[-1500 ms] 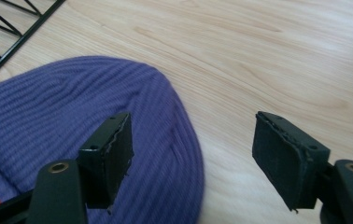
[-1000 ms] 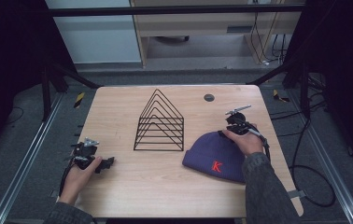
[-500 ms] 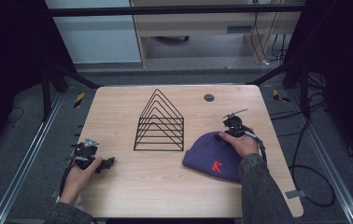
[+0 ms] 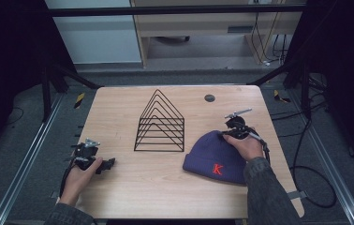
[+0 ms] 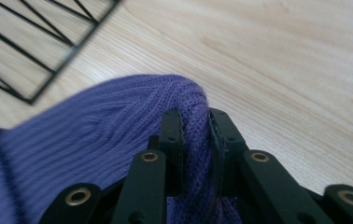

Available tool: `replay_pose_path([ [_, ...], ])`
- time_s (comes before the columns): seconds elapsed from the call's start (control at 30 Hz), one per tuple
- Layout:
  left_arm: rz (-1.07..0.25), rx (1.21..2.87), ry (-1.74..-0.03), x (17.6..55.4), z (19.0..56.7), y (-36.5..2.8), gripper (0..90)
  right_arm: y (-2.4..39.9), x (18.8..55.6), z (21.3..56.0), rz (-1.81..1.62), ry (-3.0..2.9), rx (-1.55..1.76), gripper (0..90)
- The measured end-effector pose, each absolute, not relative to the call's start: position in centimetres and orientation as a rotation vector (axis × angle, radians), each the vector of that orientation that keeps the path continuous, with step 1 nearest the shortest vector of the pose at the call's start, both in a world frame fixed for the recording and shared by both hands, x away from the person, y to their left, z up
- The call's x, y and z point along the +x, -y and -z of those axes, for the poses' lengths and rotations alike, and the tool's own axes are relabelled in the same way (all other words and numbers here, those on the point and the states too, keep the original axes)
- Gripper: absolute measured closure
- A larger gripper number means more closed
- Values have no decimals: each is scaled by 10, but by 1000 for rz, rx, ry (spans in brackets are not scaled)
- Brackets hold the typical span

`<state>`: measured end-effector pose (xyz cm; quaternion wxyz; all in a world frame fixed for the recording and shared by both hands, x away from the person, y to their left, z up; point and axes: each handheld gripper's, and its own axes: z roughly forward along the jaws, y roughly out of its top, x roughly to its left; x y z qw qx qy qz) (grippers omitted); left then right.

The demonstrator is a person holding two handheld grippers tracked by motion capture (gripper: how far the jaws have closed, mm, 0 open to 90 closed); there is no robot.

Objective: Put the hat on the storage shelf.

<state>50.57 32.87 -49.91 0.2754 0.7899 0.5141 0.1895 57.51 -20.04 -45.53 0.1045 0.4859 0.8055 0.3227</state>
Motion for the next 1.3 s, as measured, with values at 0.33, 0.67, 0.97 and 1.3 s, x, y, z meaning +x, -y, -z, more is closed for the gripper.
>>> replay_pose_path([
  [0.33,-539,2069,-1379,504,490,-333,44,205,534,417,-1118,-2324,1269,772],
  [0.67,-611,1955,-1289,490,468,-328,60,212,484,378,-1310,-2248,1158,778],
  [0.97,-620,1855,-1266,481,451,-326,74,207,467,342,-1339,-2249,1031,778],
  [1.3,-647,1833,-1167,477,426,-308,77,214,477,328,-1338,-2233,1043,778],
])
